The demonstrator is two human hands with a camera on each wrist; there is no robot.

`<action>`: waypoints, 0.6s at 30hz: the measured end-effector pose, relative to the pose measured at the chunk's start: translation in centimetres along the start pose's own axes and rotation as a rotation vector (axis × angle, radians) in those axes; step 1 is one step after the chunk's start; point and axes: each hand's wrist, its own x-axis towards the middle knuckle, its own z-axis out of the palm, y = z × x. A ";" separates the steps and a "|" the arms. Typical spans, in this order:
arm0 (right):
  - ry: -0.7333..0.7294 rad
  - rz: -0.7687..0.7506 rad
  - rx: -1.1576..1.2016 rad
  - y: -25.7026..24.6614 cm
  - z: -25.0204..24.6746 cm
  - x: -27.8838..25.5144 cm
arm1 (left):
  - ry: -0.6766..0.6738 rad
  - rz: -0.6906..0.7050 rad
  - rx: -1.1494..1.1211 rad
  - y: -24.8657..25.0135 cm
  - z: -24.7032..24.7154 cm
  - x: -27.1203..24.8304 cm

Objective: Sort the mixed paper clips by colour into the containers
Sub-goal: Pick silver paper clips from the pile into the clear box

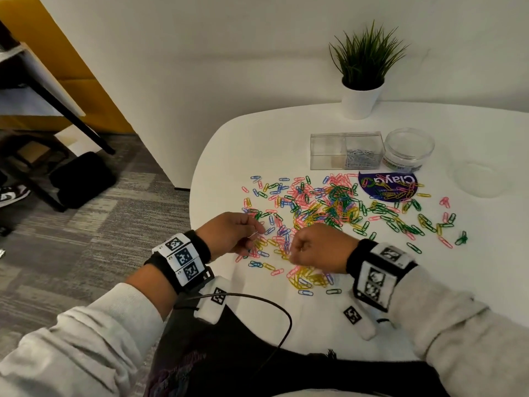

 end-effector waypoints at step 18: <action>0.494 0.216 -0.156 6.1 -20.0 4.8 | 0.037 0.165 0.087 14.7 6.3 9.3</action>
